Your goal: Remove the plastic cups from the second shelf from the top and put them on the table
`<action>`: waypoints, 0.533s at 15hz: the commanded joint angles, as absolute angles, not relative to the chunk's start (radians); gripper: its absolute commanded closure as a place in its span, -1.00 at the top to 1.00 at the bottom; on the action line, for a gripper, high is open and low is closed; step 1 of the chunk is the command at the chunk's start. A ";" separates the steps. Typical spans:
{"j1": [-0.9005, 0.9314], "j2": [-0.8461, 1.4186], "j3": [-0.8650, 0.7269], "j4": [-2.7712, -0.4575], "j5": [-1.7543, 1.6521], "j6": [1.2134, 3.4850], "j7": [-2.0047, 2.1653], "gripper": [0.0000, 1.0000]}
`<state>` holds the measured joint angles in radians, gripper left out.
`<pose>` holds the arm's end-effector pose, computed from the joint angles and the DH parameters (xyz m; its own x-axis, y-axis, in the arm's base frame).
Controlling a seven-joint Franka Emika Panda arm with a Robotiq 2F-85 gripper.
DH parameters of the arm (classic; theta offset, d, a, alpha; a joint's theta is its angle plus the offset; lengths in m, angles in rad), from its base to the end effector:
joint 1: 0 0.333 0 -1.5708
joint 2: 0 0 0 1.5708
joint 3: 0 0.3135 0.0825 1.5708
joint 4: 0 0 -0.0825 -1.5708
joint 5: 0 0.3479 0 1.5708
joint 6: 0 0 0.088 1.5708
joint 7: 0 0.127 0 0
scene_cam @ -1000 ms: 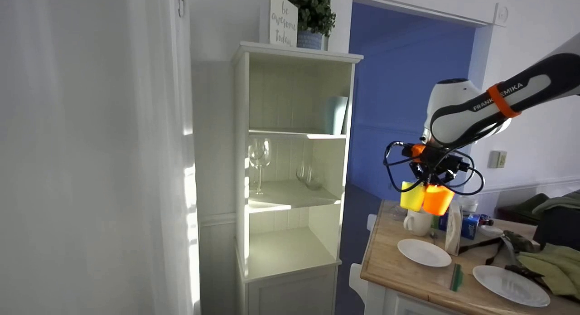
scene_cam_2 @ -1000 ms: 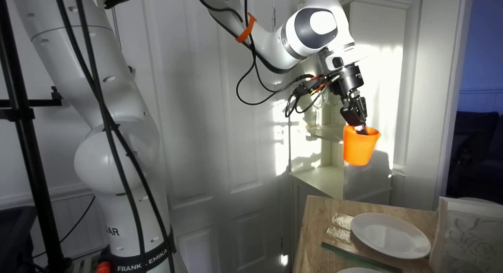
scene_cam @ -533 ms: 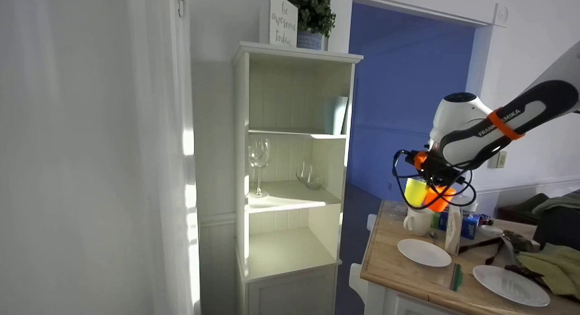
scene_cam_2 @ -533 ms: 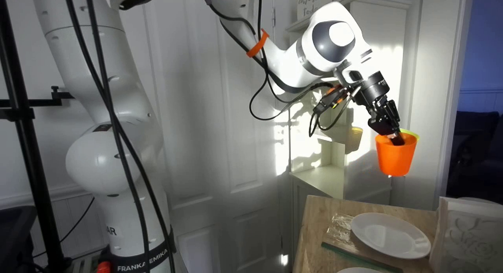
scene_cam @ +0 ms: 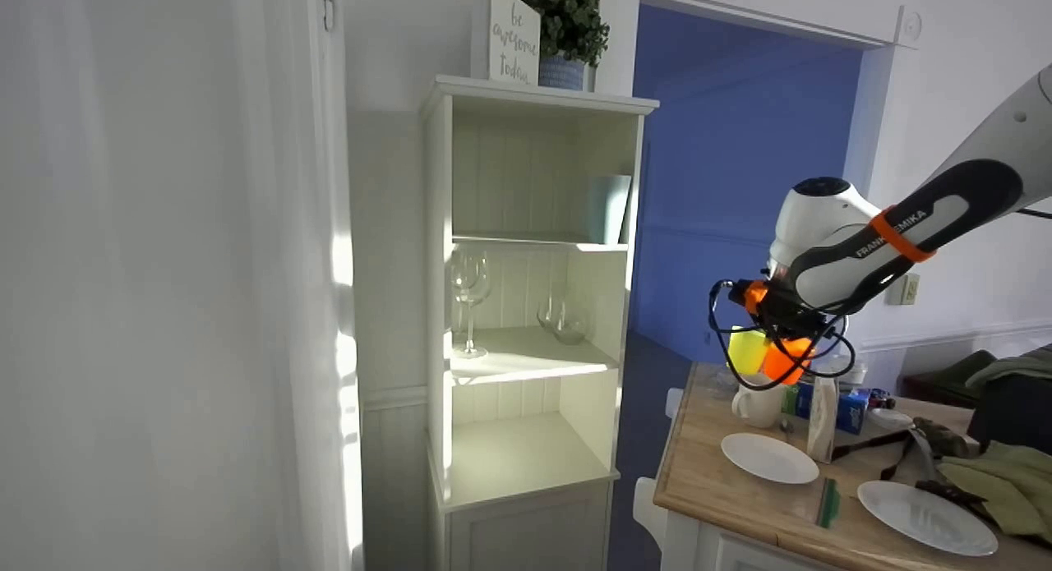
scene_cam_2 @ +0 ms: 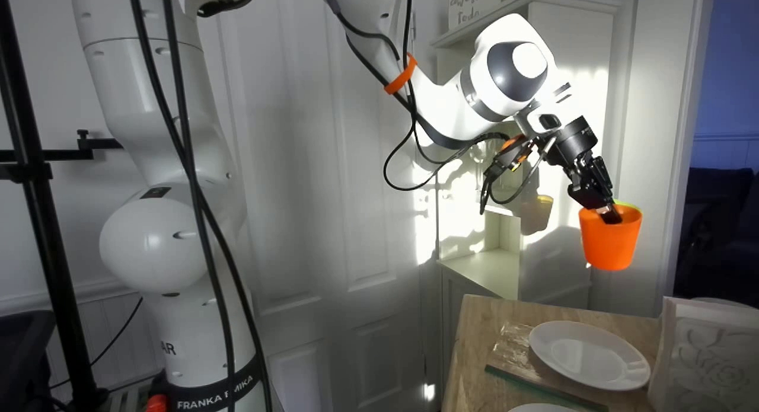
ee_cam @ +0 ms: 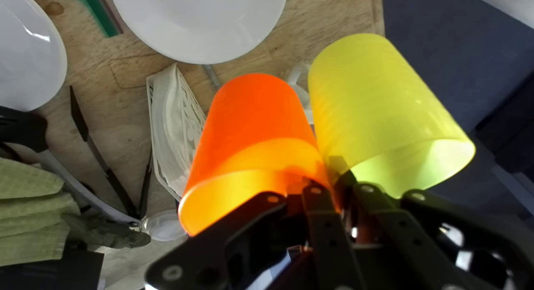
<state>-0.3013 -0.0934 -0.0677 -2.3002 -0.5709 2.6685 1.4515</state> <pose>0.4844 -0.1760 0.4354 0.1059 -0.8784 0.4661 -0.9235 -0.2607 -0.2813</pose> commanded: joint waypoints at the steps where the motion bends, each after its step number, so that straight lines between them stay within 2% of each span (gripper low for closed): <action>1: -0.264 -0.018 -0.093 -2.249 -0.565 2.619 1.362 -0.95; 5: -0.243 0.010 -0.124 -2.255 -0.534 2.528 1.296 -0.95; 8: -0.246 0.050 -0.161 -2.250 -0.562 2.593 1.227 -0.95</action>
<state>-0.2613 0.0170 -0.1186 -2.2717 -0.5670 2.5575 1.3062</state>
